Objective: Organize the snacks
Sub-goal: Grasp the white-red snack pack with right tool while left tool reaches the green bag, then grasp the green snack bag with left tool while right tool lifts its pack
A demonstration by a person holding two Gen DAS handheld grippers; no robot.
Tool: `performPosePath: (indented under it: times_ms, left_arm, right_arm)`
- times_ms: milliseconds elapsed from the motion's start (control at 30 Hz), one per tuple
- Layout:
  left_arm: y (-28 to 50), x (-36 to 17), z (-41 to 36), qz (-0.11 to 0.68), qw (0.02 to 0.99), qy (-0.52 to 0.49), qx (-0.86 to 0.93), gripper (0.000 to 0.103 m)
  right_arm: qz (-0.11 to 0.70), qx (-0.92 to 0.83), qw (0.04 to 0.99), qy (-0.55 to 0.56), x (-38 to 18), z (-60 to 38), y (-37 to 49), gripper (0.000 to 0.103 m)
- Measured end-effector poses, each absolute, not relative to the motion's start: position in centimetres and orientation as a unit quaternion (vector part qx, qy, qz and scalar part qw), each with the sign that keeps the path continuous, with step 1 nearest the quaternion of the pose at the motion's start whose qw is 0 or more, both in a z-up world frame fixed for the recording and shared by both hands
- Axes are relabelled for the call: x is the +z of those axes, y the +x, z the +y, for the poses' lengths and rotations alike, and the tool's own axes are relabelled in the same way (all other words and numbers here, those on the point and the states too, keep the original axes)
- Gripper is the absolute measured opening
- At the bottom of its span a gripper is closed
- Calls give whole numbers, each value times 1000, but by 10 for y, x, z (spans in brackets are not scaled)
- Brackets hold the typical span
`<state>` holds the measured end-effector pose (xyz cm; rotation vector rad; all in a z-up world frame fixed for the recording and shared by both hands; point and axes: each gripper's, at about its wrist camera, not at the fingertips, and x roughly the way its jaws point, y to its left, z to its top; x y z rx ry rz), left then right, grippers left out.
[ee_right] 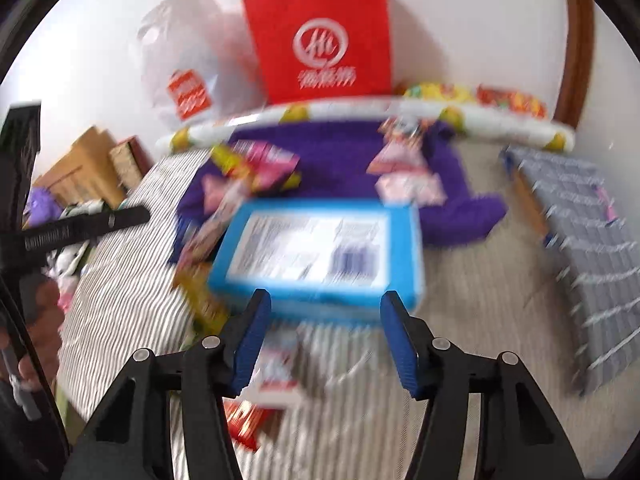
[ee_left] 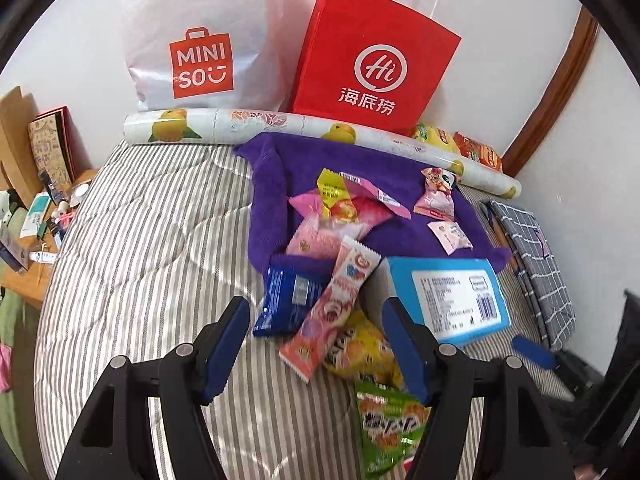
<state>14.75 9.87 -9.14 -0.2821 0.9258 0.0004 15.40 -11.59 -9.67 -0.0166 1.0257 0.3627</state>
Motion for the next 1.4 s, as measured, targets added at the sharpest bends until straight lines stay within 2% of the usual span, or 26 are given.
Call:
performPosePath:
  times_ms: [433, 667, 733, 767, 1200, 1400]
  left_arm:
    - [118, -94, 105, 443, 886, -139, 2, 67]
    - [109, -96, 107, 438, 885, -156, -2, 67]
    - [107, -97, 106, 439, 885, -153, -2, 67]
    - [106, -98, 105, 440, 885, -150, -2, 67]
    - [92, -121, 89, 456, 873, -173, -32, 67]
    - [92, -135, 61, 476, 863, -159, -59, 71]
  right_arm:
    - [535, 211, 817, -25, -135, -74, 125, 59]
    - [535, 204, 814, -95, -143, -49, 128, 67]
    - [536, 200, 813, -111, -150, -46, 130, 67]
    - [539, 196, 811, -113, -152, -46, 131, 60]
    - [481, 190, 855, -41, -105, -104, 109, 59]
    - [476, 133, 869, -30, -118, -150, 113, 59]
